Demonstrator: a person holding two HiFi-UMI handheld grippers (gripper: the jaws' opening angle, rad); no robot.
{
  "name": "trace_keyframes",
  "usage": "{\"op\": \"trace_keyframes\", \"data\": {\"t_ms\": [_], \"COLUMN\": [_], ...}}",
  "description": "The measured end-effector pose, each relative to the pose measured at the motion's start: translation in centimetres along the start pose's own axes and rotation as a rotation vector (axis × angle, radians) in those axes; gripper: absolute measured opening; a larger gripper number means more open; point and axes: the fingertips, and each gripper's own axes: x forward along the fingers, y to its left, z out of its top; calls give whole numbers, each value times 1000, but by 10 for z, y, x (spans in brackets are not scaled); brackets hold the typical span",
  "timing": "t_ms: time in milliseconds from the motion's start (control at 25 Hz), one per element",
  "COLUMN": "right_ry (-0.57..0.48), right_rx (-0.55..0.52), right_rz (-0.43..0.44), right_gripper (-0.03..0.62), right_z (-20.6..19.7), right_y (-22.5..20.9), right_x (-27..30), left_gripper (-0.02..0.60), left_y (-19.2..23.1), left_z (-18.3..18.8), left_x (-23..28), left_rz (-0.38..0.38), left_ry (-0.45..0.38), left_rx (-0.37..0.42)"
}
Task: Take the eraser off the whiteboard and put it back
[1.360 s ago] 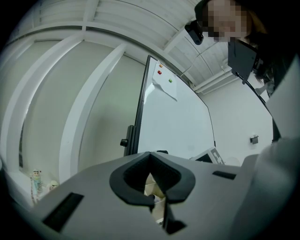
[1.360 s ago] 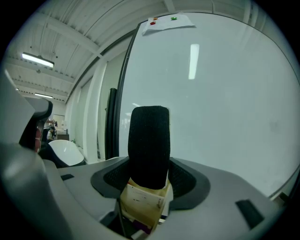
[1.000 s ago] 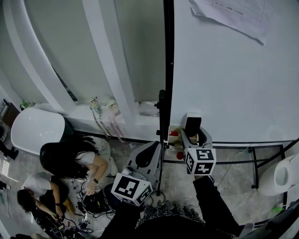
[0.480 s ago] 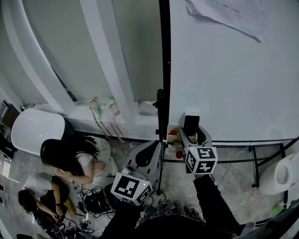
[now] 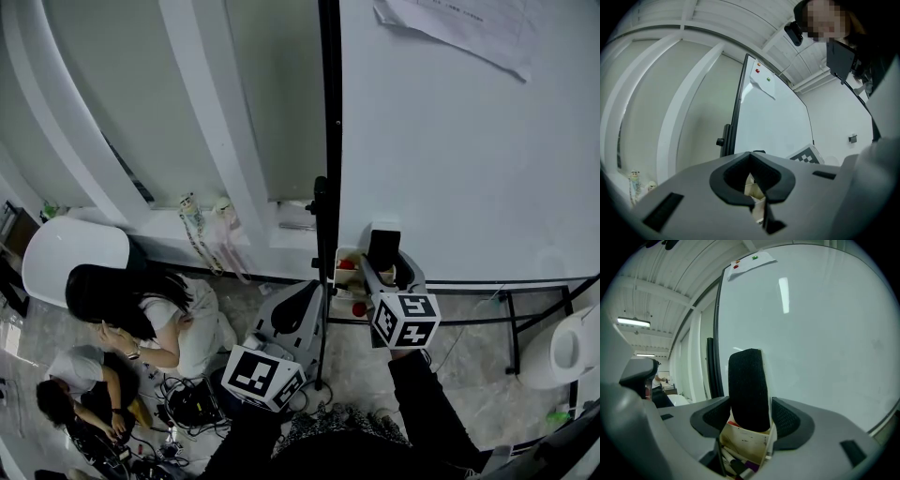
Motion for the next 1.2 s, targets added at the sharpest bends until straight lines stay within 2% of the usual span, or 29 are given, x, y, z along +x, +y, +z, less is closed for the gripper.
{"op": "trace_keyframes", "data": {"t_ms": [240, 560, 840, 960, 1200], "right_ry": [0, -35, -61, -56, -86], "right_rx": [86, 8, -141, -144, -142], "right_rz": [11, -33, -129, -161, -159], "right_gripper": [272, 272, 270, 268, 247], "right_z": [3, 19, 42, 44, 44], "right_y": [-2, 1, 5, 2, 0], "right_x": [-2, -7, -2, 0, -2], "left_gripper": [2, 2, 2, 3, 2], "left_y": [-1, 1, 0, -1, 3], "left_z": [-2, -2, -3, -3, -4], "left_x": [2, 3, 4, 3, 1], "left_rz": [-6, -8, -12, -15, -9], "left_ry": [2, 2, 1, 1, 5], "left_rx": [-4, -5, -7, -7, -5]}}
